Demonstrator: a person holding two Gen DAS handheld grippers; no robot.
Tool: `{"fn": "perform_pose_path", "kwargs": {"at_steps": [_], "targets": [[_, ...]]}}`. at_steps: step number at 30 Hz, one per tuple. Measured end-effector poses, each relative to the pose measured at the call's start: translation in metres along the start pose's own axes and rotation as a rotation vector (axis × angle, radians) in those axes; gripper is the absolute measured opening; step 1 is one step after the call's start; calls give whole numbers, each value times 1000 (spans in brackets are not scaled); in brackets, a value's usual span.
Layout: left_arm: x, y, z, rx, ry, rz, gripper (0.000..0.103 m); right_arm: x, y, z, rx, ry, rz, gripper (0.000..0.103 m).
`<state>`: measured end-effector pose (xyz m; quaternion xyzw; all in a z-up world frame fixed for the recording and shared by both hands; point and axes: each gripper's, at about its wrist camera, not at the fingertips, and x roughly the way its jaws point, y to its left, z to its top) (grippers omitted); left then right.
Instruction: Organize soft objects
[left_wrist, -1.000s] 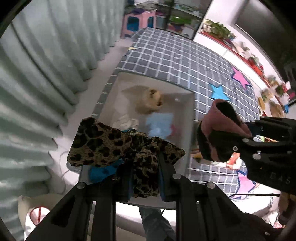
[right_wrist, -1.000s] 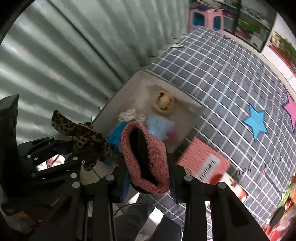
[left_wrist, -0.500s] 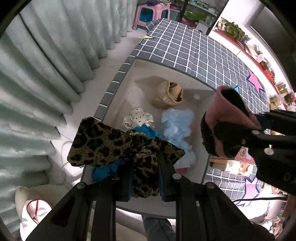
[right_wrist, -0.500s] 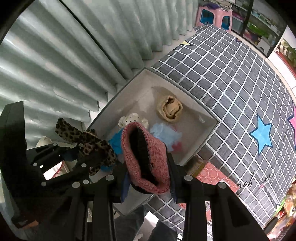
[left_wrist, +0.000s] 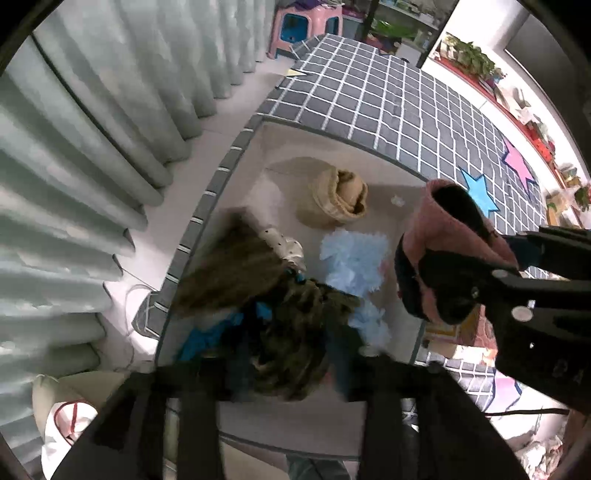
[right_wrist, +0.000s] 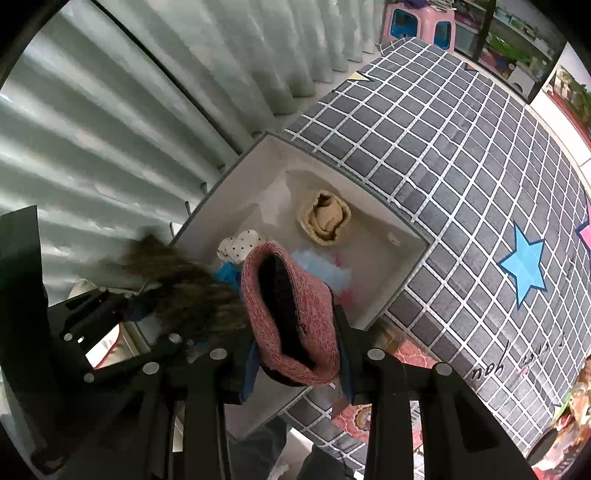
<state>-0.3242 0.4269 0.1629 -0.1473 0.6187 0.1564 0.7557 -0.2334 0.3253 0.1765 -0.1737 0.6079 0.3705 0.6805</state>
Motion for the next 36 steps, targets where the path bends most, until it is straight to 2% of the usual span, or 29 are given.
{"fn": "perform_pose_path", "kwargs": {"at_steps": [1, 2, 3, 6, 7, 8, 9, 11, 15, 29, 36], "targets": [[-1, 1, 0, -2, -4, 13, 80, -1, 1, 1, -3, -2, 4, 55], [-2, 2, 1, 0, -8, 23, 85, -2, 1, 1, -6, -7, 4, 71], [-2, 2, 1, 6, -12, 27, 86, -3, 2, 1, -8, -12, 3, 77], [-1, 2, 1, 28, 3, 73, 86, -6, 3, 2, -17, -14, 2, 78], [-1, 2, 1, 37, 1, 85, 86, -8, 4, 3, -19, -15, 1, 81], [-2, 2, 1, 40, -7, 88, 86, -8, 4, 3, -21, -14, 0, 96], [-5, 3, 0, 36, -20, 93, 86, -9, 5, 3, -23, -15, -4, 103], [-8, 6, -2, 18, -36, 81, 86, -13, 7, 1, -32, -25, -17, 103], [-4, 12, -5, -2, 10, 44, 86, -16, 10, -1, -40, -23, -37, 103], [-19, 13, -29, 19, -2, 71, 86, -21, 25, -11, -98, -47, -123, 103], [-22, 15, -33, 21, -5, 62, 86, -22, 30, -15, -102, -48, -134, 103]]}}
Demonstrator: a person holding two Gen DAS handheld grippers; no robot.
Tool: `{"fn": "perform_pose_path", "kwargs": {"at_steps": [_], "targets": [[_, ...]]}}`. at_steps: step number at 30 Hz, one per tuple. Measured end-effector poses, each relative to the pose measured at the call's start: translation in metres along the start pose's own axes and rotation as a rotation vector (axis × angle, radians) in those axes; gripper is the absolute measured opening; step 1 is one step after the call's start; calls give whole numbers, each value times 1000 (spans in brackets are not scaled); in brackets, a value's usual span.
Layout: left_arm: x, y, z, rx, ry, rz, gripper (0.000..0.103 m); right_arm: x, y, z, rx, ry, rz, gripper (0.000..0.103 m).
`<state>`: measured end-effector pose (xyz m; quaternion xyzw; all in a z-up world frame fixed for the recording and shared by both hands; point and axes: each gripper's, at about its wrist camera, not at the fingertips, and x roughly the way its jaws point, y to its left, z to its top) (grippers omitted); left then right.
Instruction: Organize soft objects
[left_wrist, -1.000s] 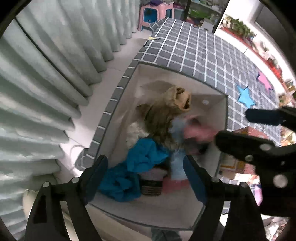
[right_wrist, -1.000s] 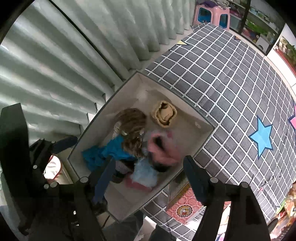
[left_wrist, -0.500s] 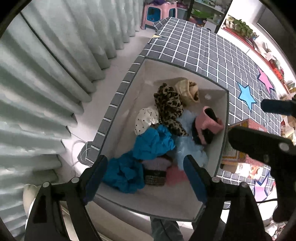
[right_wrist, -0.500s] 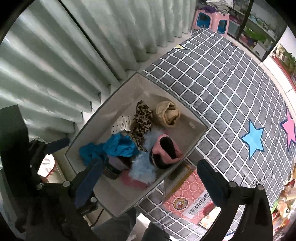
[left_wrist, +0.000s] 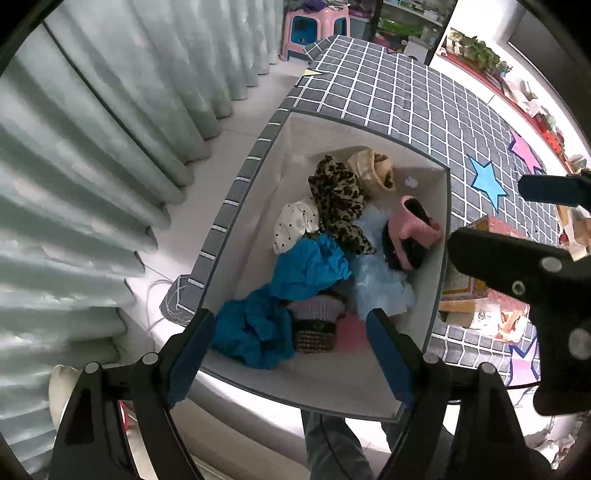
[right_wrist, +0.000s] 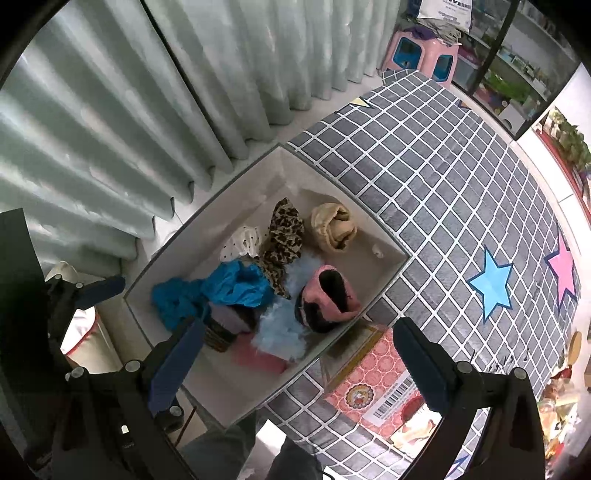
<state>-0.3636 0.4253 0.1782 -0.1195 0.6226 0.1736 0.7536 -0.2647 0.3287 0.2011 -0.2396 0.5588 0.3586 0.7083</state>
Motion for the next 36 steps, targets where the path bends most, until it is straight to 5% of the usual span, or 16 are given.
{"fn": "perform_pose_path", "kwargs": {"at_steps": [36], "targets": [[-6, 16, -4, 54, -5, -27, 86, -9, 22, -9, 18, -9, -37, 103]]}}
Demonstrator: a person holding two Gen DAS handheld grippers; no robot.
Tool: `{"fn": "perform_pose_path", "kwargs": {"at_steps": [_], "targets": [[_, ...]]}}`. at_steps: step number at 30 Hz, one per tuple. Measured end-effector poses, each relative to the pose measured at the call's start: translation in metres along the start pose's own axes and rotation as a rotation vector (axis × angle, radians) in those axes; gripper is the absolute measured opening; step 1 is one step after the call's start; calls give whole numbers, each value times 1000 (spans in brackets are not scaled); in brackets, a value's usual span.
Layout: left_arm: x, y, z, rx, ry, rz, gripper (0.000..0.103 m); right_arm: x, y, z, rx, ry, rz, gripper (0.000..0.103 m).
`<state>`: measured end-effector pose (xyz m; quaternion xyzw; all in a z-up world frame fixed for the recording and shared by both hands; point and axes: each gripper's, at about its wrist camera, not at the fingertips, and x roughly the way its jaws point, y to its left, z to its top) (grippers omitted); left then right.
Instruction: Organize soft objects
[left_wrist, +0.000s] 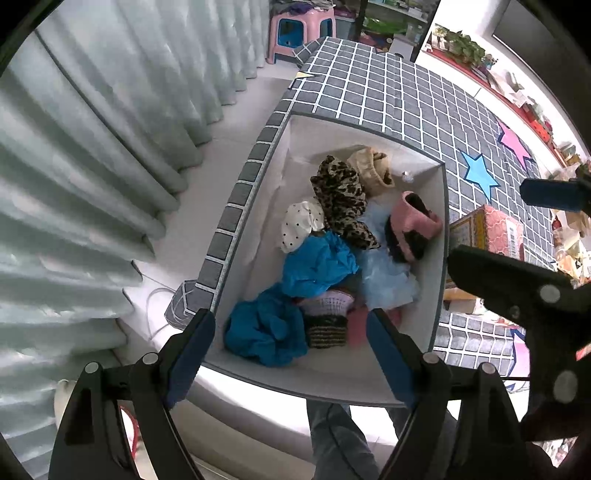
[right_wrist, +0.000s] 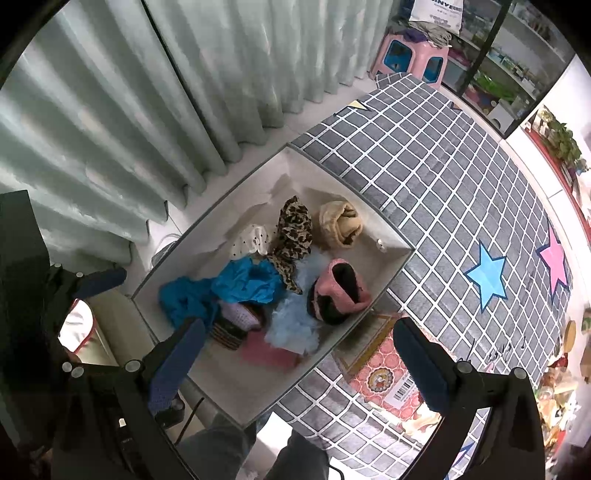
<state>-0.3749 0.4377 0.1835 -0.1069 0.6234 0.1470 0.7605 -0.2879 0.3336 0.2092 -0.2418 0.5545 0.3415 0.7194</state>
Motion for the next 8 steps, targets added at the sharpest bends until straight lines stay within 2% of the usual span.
{"fn": "perform_pose_path", "kwargs": {"at_steps": [4, 8], "targets": [[5, 1, -2, -4, 12, -4, 86, 2, 0, -2, 9, 5, -2, 103], [1, -1, -6, 26, -48, -37, 86, 7, -4, -3, 23, 3, -8, 103]]}}
